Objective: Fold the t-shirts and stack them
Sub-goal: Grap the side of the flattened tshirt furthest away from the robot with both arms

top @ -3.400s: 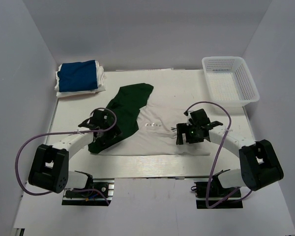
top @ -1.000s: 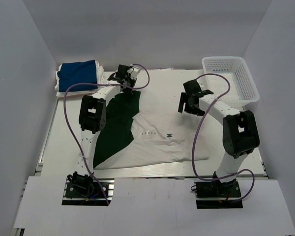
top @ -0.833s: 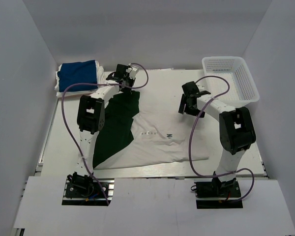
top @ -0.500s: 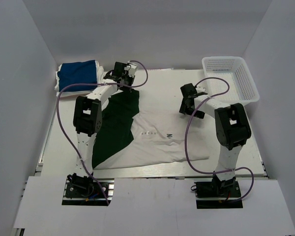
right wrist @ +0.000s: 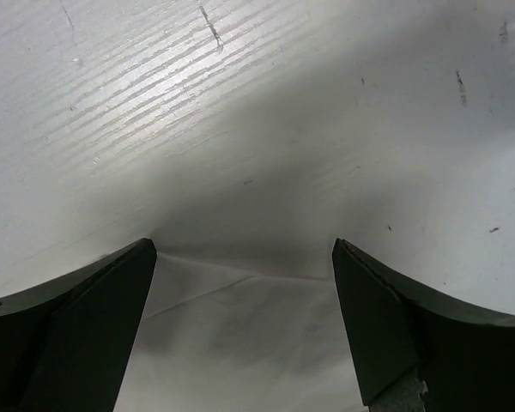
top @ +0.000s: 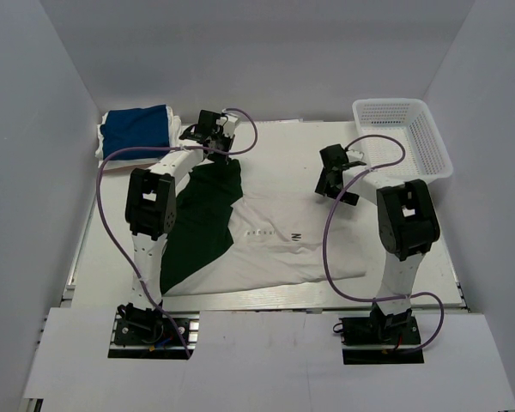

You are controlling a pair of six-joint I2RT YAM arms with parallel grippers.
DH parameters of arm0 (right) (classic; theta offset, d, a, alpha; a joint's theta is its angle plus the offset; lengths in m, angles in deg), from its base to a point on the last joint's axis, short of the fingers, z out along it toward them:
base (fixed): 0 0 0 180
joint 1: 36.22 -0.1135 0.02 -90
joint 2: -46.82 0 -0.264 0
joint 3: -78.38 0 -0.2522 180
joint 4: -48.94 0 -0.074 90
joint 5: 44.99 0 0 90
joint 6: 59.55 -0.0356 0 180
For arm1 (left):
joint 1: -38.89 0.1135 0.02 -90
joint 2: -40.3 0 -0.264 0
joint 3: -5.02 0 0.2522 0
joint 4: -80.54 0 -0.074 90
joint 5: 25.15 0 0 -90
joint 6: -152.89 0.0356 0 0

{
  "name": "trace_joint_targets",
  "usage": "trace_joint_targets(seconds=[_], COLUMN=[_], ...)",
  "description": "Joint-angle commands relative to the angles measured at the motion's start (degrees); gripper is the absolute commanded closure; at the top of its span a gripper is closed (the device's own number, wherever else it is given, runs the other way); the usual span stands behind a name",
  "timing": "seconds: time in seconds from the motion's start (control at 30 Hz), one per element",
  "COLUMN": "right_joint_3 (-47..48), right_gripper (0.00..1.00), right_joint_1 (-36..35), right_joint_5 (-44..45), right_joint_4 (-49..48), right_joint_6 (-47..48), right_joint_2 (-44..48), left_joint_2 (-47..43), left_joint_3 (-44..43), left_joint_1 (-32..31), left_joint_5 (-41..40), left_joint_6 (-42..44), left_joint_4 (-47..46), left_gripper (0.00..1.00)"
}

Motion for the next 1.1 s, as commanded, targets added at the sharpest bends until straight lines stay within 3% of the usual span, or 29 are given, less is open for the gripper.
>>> trace_joint_targets(seconds=[0.0, 0.07, 0.2, 0.23, 0.3, 0.33, 0.43, 0.73, 0.83, 0.97, 1.0, 1.07], right_joint_3=[-1.47, -0.86, -1.82, -1.99, -2.70, -2.96, -4.63, -7.62, -8.06, -10.51, -10.35, -8.34], right_gripper=[0.11, 0.15, 0.36, 0.50, 0.66, 0.80, 1.00, 1.00, 1.00, 1.00, 0.69, 0.68], right_joint_1=[0.73, 0.90, 0.90, 0.99, 0.99, 0.90, 0.82, 0.55, 0.64, 0.64, 0.55, 0.81], right_joint_5=[-2.80, -4.99, -6.49, -6.50, -5.62, -5.36, -4.56, -5.97, -6.67, -14.11, -14.67, -16.07], right_joint_4=[-3.22, -3.49, -3.31, -3.31, -2.97, -3.14, -3.58, -7.00, -8.58, -12.27, -11.67, -8.43], right_joint_6=[-0.50, -0.33, -0.41, -0.33, -0.24, -0.06, 0.37, 4.15, 6.35, 13.99, 14.78, 15.66], right_joint_2=[-1.19, -1.89, -1.72, -0.94, 0.20, 1.08, 3.46, 9.52, 11.55, 14.80, 14.54, 13.41], left_joint_2=[-5.81, -5.81, -6.94, -7.56, -8.43, -9.75, -13.00, -29.17, -30.24, -32.70, -33.48, -33.49], left_joint_3=[0.30, 0.30, 0.30, 0.30, 0.91, 2.48, 8.44, 24.81, 25.44, 28.33, 29.12, 29.66], left_joint_1=[0.10, 0.10, 0.10, 0.10, 0.10, 0.10, 0.10, -0.96, -0.96, -0.96, -0.96, -0.96], left_joint_5=[1.20, 1.20, 1.20, 1.20, 0.67, 0.15, -1.69, -3.90, -3.11, -3.90, -3.20, -2.68], left_joint_6=[-0.23, -0.23, -0.76, -0.76, -0.76, -1.37, -2.86, -6.29, -8.84, -9.55, -9.55, -10.07], left_joint_4=[0.46, 0.46, 1.60, 1.60, 2.22, 2.74, 0.74, -9.29, -8.60, -7.01, -8.75, -8.77], left_gripper=[1.00, 1.00, 1.00, 1.00, 1.00, 1.00, 1.00, 1.00, 1.00, 1.00, 1.00, 1.00])
